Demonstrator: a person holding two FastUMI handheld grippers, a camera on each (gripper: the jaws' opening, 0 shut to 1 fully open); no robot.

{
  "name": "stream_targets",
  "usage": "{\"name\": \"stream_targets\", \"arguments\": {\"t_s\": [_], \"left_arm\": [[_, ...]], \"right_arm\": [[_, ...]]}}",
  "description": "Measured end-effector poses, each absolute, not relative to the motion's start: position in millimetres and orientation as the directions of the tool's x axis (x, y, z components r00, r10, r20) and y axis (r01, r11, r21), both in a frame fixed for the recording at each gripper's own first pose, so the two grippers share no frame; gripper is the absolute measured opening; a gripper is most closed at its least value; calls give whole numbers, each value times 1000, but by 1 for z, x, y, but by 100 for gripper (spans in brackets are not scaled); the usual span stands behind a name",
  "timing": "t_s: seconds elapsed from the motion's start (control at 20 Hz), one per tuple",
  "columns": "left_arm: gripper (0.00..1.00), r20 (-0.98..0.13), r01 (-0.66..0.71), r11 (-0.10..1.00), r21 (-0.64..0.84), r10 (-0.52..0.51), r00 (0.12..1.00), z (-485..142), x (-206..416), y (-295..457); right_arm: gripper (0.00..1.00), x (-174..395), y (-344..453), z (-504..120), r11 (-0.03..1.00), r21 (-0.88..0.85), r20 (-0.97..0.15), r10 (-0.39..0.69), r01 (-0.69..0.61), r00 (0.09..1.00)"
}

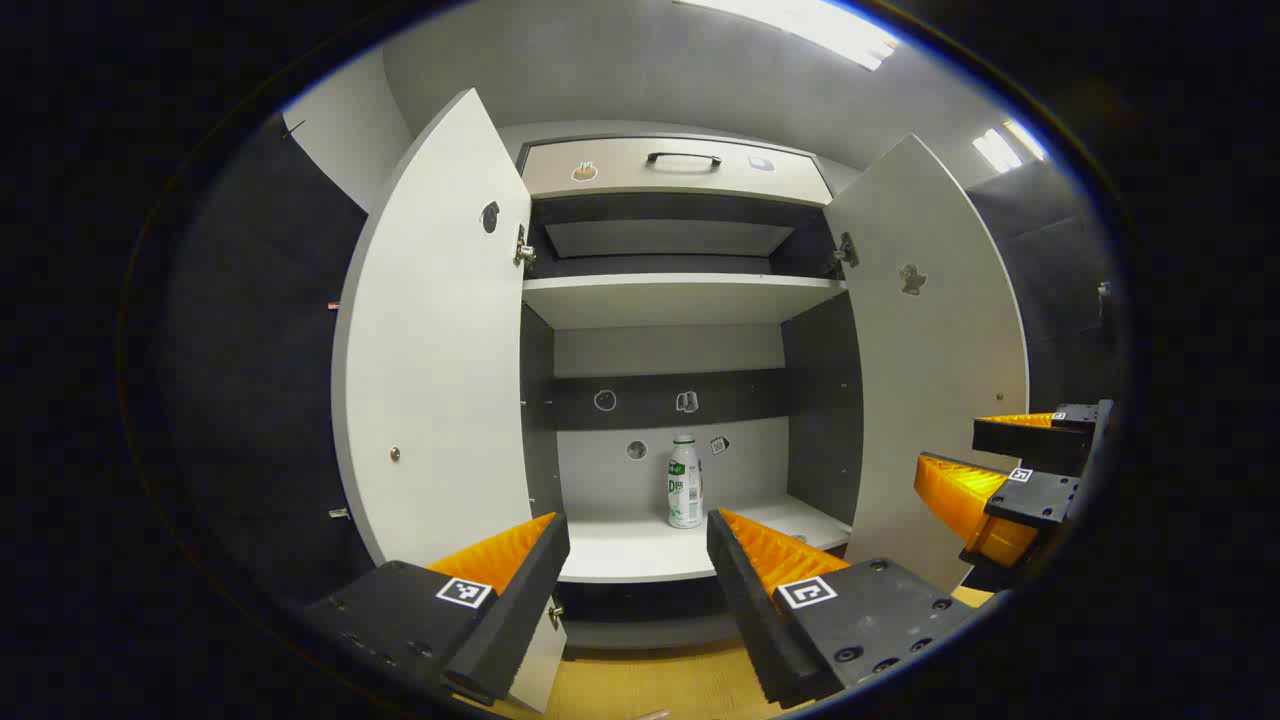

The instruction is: Grasp the bottle in the cabinet with the left hand and place it on the coaster, then close the right door with the right hand and the left door with the left hand.

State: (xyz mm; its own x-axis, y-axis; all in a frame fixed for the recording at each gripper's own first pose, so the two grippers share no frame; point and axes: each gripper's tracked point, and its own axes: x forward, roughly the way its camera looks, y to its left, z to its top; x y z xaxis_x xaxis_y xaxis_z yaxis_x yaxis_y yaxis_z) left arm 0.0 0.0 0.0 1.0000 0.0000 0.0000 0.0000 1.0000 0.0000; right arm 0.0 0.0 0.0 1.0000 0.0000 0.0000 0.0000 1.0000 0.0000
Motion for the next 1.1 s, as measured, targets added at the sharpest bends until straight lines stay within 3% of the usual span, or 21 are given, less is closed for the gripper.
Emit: {"name": "stream_targets", "arguments": {"t_s": [0.05,0.45,0.5,0.55,1.1], "left_arm": [[88,2,3,1000,-1,-3,1000,1,0,0],[88,12,24,1000,-2,-24,1000,1,2,1],[84,14,26,1000,-3,-26,1000,1,3,2],[88,15,26,1000,-4,-26,1000,1,3,2],[88,11,57,998,-9,-57,998,-3,7,4]], "right_arm": [[97,0,-1,-1,1000,-2,-3,-5,5,1000],[98,-1,0,-3,1000,8,-11,-14,14,1000],[98,0,1,-3,1000,9,-10,-13,13,1000],[98,0,2,-2,1000,10,-10,-15,15,1000],[97,0,6,-4,999,10,-16,-30,30,999]]}}
